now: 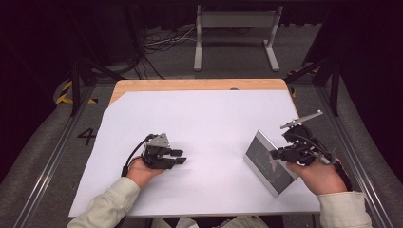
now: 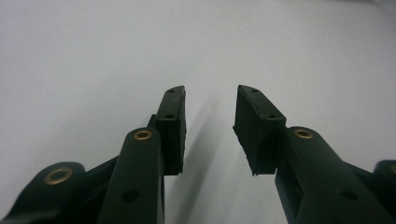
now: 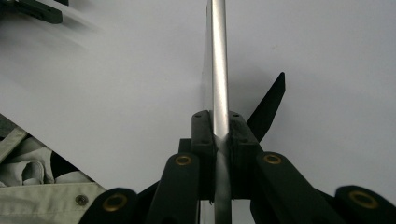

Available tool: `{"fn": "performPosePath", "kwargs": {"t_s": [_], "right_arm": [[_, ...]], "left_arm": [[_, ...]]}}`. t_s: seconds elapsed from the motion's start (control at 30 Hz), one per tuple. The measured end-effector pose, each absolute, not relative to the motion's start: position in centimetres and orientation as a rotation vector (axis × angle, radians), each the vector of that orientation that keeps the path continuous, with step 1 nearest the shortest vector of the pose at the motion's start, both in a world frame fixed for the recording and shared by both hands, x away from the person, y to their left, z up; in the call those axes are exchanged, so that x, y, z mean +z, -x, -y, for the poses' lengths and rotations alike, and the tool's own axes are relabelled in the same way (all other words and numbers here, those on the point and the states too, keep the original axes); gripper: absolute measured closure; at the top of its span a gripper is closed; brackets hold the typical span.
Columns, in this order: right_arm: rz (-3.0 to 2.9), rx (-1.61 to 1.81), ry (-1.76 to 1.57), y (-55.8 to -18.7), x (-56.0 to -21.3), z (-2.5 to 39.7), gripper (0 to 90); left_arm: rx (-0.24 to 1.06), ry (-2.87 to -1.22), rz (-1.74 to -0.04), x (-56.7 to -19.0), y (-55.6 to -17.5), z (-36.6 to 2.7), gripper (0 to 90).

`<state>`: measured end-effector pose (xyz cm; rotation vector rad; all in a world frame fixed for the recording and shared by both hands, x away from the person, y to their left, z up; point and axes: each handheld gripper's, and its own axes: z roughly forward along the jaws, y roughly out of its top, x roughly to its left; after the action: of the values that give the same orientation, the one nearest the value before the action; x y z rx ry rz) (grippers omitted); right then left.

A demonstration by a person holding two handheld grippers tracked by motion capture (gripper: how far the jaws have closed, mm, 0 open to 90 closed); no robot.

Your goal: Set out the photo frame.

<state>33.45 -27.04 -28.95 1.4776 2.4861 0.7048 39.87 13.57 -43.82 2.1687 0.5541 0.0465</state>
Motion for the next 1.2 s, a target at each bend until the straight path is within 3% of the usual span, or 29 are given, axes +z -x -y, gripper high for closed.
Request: {"fn": "performPosePath", "kwargs": {"t_s": [1.2], "right_arm": [[-2.728,0.719,-0.954,-39.6,-26.4,19.2,83.5]], "left_arm": [[0.126,-2.108,-0.731,-44.1,-36.7,-19.7,63.7]]}}
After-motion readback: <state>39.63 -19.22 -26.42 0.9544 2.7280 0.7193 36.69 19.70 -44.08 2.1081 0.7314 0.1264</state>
